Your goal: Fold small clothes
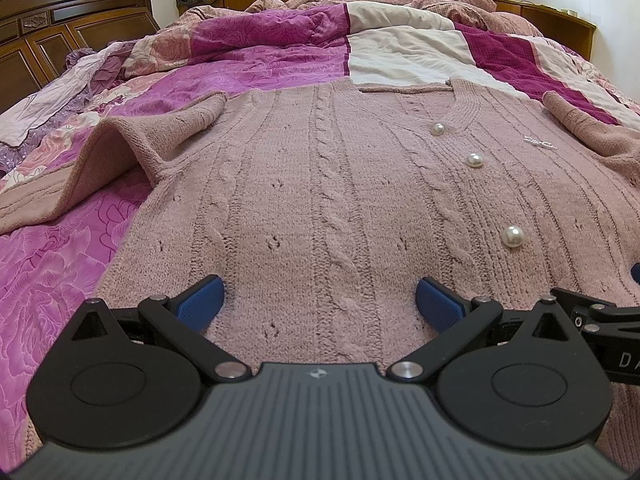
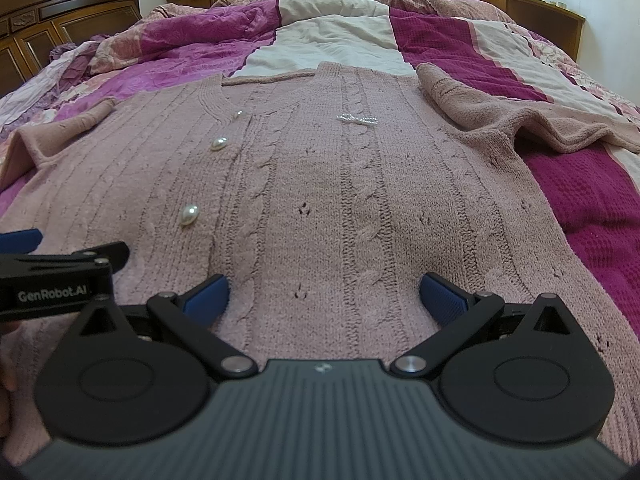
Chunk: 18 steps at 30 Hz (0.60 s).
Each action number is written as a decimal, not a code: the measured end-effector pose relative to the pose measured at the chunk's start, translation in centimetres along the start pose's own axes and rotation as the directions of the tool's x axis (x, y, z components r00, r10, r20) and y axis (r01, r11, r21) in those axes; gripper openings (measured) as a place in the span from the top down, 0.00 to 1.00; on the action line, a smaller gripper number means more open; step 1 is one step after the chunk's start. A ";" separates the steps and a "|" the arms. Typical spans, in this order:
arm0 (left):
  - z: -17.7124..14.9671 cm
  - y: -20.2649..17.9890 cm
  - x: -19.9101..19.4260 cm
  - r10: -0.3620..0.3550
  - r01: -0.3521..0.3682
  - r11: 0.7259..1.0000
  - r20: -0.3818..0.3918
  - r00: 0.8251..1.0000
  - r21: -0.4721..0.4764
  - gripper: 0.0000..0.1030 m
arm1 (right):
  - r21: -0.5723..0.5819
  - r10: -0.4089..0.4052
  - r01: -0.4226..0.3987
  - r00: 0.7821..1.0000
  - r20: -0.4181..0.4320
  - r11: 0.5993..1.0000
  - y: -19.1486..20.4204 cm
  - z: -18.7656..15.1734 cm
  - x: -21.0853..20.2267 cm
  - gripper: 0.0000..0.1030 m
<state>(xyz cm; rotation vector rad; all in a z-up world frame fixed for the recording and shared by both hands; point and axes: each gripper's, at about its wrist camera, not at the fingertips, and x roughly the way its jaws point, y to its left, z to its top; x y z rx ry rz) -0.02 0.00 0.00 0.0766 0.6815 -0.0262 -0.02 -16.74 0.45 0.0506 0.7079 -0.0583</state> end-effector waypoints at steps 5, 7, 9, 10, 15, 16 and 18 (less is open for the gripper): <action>0.0 0.0 0.0 0.000 0.000 1.000 0.000 1.000 0.000 0.00 | 0.004 0.000 0.000 1.000 0.001 1.000 0.0 0.0 -0.1 0.00; 0.0 0.0 0.0 0.000 0.000 1.000 0.000 1.000 0.000 0.00 | 0.010 0.001 -0.001 1.000 0.002 1.000 0.0 -0.1 -0.1 0.00; 0.0 0.0 0.0 0.000 0.000 1.000 0.000 1.000 0.000 0.00 | 0.016 0.001 -0.001 1.000 0.002 1.000 0.1 0.0 -0.1 0.00; 0.0 0.0 0.0 0.000 0.000 1.000 0.000 1.000 0.000 0.00 | 0.016 0.001 -0.001 1.000 0.002 1.000 0.0 0.0 -0.1 0.00; 0.0 0.0 0.0 0.001 -0.001 1.000 0.000 1.000 -0.002 0.00 | 0.018 -0.003 0.003 1.000 0.002 1.000 0.0 0.0 0.0 0.00; 0.0 0.0 0.0 0.003 -0.003 1.000 0.002 1.000 -0.003 0.00 | 0.019 -0.004 0.004 1.000 0.002 1.000 0.0 0.0 0.0 0.00; 0.0 0.0 0.3 0.006 -0.006 1.000 0.008 1.000 -0.006 0.00 | 0.020 -0.005 0.005 1.000 0.000 1.000 0.0 0.1 0.0 0.00</action>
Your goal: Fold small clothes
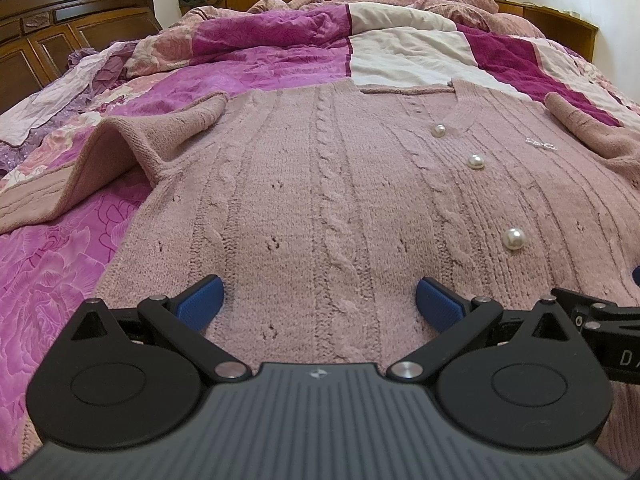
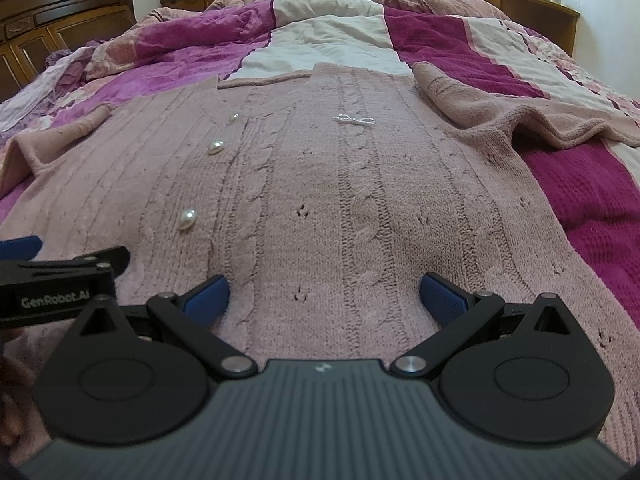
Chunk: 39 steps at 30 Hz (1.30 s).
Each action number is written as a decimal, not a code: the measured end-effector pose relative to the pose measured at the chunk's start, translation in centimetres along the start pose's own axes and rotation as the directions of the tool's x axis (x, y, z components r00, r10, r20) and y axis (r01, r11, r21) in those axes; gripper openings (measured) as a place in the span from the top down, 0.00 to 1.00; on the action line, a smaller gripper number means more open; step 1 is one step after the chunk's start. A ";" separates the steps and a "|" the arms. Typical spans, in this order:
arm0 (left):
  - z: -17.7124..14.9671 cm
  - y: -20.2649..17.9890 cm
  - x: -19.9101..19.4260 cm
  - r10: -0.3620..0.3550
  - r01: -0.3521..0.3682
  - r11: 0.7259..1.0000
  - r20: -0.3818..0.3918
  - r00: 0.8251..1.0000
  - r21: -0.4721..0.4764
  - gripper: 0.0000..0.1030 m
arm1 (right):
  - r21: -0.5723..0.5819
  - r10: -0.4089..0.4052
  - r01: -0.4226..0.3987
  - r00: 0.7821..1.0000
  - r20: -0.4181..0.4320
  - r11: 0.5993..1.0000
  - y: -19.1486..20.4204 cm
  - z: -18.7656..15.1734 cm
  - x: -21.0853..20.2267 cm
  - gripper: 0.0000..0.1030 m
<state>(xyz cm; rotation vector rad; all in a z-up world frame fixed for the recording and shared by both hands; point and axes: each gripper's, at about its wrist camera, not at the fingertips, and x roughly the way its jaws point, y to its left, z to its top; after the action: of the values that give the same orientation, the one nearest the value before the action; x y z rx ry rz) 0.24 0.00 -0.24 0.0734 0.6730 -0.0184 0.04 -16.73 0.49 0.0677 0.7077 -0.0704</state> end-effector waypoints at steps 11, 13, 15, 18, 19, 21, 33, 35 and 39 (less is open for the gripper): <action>0.9 0.2 -0.1 -0.009 0.009 1.000 -0.050 0.999 0.000 0.00 | 0.033 0.057 -0.056 0.997 -0.050 0.998 -1.0 1.0 -0.3 0.00; 1.2 0.3 -0.1 -0.013 0.013 1.000 -0.067 0.998 -0.001 0.00 | 0.048 0.084 -0.082 0.994 -0.064 0.996 -1.5 1.5 -0.5 0.00; 1.8 0.3 0.0 -0.012 0.013 1.000 -0.083 0.996 0.009 0.00 | 0.082 0.122 -0.116 0.990 -0.066 0.990 -2.2 2.0 -1.0 0.00; 2.6 0.4 -0.3 -0.020 0.021 1.000 -0.110 0.994 0.012 0.00 | 0.146 0.173 -0.162 0.983 -0.063 0.976 -3.7 2.9 -1.6 0.00; 2.8 0.4 -0.5 -0.026 0.027 1.000 -0.113 0.993 0.007 0.00 | 0.162 0.182 -0.171 0.982 -0.058 0.972 -4.1 3.1 -1.9 0.00; 3.4 0.5 -1.2 -0.042 0.042 0.999 -0.105 0.994 -0.006 0.00 | 0.193 0.197 -0.186 0.980 -0.039 0.963 -5.4 4.1 -2.4 0.00; 7.8 0.0 -3.2 -0.035 0.033 0.999 -0.059 0.998 -0.044 0.00 | 0.290 0.098 -0.112 0.993 0.062 0.950 -15.0 9.9 -2.5 0.00; 8.0 -0.2 -3.1 -0.028 0.026 0.999 -0.061 0.998 -0.034 0.00 | 0.317 0.059 -0.075 0.996 0.061 0.945 -16.8 10.3 -1.8 0.00; 7.9 -0.6 -2.4 -0.012 0.011 1.000 -0.075 0.997 -0.020 0.00 | 0.397 0.002 -0.019 0.999 0.044 0.918 -20.8 10.4 0.2 0.00</action>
<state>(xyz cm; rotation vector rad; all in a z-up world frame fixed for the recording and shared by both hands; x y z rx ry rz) 3.25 -1.20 7.40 0.0515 0.7488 -0.0204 5.11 -38.32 7.43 0.4594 0.6412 -0.2049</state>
